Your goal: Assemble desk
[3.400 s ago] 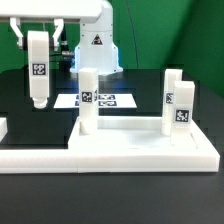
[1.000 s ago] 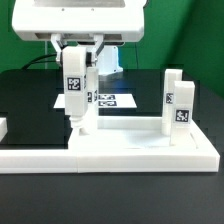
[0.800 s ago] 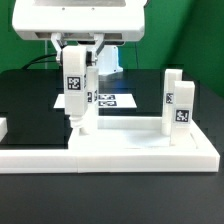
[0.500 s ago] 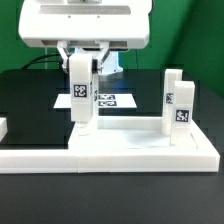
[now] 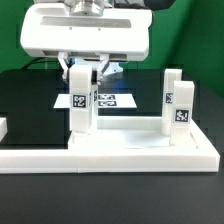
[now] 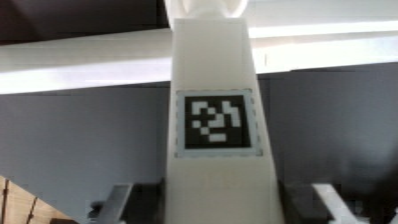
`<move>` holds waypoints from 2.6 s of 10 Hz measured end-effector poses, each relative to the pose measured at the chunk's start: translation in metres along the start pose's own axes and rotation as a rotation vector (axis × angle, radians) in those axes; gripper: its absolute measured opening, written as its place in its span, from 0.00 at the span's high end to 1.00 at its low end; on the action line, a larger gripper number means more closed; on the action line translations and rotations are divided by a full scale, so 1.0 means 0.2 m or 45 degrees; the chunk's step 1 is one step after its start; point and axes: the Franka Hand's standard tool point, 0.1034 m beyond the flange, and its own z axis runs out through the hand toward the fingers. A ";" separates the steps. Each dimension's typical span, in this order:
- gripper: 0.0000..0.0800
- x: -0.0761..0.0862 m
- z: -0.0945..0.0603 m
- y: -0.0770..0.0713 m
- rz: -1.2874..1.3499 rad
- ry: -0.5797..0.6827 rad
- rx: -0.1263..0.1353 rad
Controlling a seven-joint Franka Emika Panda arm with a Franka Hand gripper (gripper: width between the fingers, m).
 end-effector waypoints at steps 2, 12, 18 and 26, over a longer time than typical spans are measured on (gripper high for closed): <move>0.64 0.00 0.00 -0.02 -0.004 -0.004 0.007; 0.64 -0.04 -0.02 0.00 0.013 -0.082 0.040; 0.64 -0.05 0.04 0.00 0.015 -0.079 0.024; 0.23 -0.06 0.05 0.00 0.014 -0.080 0.022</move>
Offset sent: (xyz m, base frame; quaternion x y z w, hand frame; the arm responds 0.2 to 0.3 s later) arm -0.0194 0.0156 0.0080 0.0314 -0.0532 -0.0228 0.9978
